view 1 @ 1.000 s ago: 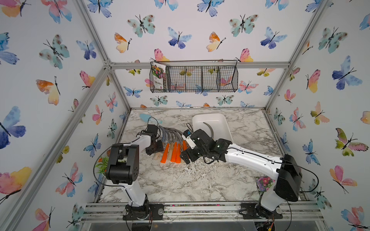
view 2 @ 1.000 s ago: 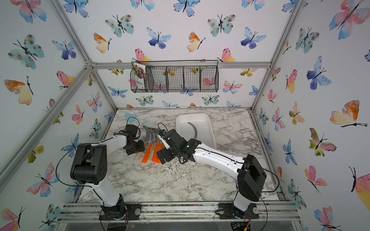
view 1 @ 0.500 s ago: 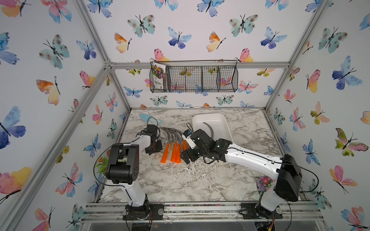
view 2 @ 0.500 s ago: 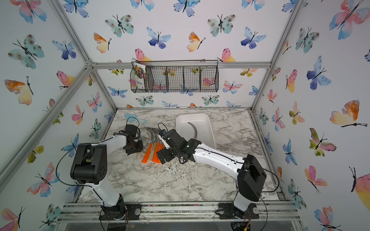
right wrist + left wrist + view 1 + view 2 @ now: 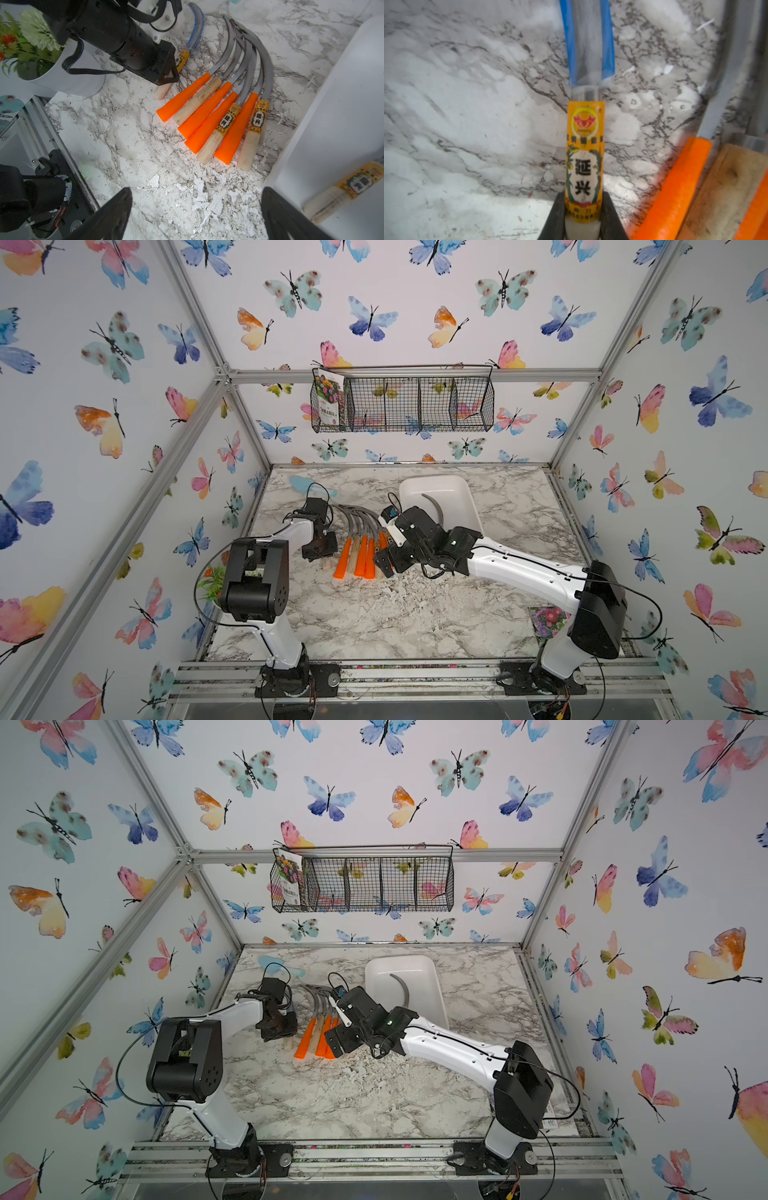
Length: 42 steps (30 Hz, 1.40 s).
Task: Put small sickles into storage boxes
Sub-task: Pick up the sickle at the center of the board, then place the sickle in the storage box.
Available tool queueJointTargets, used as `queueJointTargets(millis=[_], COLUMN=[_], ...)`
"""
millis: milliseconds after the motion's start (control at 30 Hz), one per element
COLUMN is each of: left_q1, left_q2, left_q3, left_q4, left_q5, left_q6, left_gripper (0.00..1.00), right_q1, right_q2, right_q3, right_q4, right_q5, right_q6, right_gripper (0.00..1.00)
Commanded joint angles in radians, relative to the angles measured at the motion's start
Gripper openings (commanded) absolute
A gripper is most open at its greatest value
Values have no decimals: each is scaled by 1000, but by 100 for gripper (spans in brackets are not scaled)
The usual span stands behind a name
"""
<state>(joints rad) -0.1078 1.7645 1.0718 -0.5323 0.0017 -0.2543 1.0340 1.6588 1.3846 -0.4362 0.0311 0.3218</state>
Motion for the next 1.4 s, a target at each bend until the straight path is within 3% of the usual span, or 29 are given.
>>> queueJointTargets(millis=[0,600,1367], left_q1=[-10,-100,-389], left_q2=[-41,-96,11], left_q3=[51,213,510], left_q4=[-81,-230,-330], left_q5=[20,31,17], left_q6=[-1,-75,-212], left_gripper=[0,0,0], right_q1=[5,5,5], right_q2=[-2,-60,-206], right_q3=[34,42,-54], right_q4=[-21,-46,-93], right_q5=[35,106,218], right_q6=[8,-3,9], right_gripper=[98,98,98])
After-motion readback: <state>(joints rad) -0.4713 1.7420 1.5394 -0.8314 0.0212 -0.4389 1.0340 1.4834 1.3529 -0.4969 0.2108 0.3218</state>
